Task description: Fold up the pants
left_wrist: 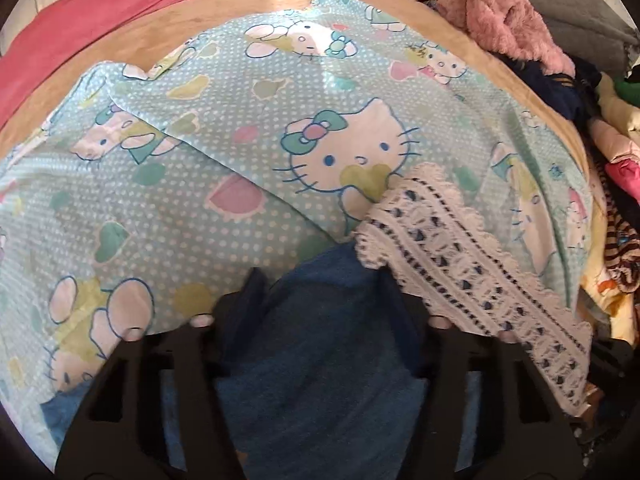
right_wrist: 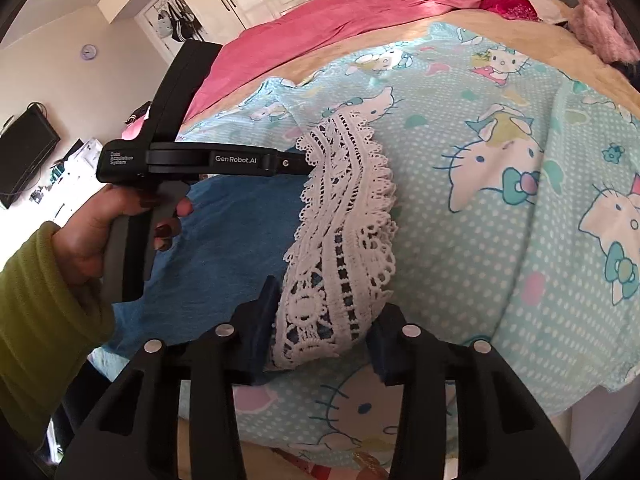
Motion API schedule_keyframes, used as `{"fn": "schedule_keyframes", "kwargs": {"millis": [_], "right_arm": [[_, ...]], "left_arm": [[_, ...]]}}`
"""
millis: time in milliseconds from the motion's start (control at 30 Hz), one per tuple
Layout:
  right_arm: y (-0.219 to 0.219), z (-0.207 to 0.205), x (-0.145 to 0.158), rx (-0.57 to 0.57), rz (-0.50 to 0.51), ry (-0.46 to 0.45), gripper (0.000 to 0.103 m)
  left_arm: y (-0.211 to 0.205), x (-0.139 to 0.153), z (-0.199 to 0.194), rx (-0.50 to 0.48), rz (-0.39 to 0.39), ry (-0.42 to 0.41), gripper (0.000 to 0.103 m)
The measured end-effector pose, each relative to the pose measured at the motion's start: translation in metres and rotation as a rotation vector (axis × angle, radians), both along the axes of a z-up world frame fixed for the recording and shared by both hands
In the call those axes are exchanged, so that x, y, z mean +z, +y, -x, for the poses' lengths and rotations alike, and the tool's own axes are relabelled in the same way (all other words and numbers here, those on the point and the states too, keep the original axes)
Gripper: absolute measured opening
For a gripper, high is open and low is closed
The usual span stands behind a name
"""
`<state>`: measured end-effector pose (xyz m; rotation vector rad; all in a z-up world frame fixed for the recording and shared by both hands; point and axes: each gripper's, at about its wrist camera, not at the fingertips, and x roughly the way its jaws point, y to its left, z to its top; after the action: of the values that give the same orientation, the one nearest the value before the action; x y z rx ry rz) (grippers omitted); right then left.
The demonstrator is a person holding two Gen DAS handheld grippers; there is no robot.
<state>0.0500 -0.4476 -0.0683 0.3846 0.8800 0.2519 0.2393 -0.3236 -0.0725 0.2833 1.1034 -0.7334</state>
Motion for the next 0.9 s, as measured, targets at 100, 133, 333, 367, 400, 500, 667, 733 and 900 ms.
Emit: {"fn": "schedule_keyframes", "kwargs": {"millis": [100, 133, 333, 367, 400, 500, 667, 733, 900], "right_arm": [[0.004, -0.001, 0.0, 0.018, -0.005, -0.007, 0.03], [0.005, -0.002, 0.0, 0.022, -0.016, -0.007, 0.029], [0.022, -0.007, 0.02, 0.071, 0.0, -0.049, 0.027], [0.026, -0.008, 0.025, 0.083, 0.005, -0.06, 0.027], [0.03, -0.01, 0.03, 0.09, 0.01, -0.069, 0.027], [0.047, -0.015, 0.043, 0.13, 0.034, -0.096, 0.027], [0.092, -0.017, 0.066, 0.234, 0.093, -0.144, 0.027], [0.117, -0.019, 0.072, 0.29, 0.136, -0.171, 0.027], [0.184, -0.016, 0.068, 0.437, 0.251, -0.212, 0.027]], "left_arm": [[-0.003, 0.003, 0.006, -0.012, -0.005, -0.011, 0.018], [-0.003, 0.004, 0.007, -0.013, 0.001, -0.014, 0.015], [0.019, 0.007, 0.004, 0.044, 0.107, 0.034, 0.007], [0.022, 0.007, 0.004, 0.051, 0.126, 0.043, 0.006], [0.025, 0.008, 0.004, 0.056, 0.14, 0.05, 0.006], [0.04, 0.014, 0.003, 0.08, 0.196, 0.073, 0.006], [0.076, 0.028, 0.0, 0.137, 0.292, 0.093, 0.006], [0.098, 0.034, 0.001, 0.167, 0.322, 0.091, 0.006], [0.163, 0.041, 0.011, 0.26, 0.387, 0.074, 0.007]]}}
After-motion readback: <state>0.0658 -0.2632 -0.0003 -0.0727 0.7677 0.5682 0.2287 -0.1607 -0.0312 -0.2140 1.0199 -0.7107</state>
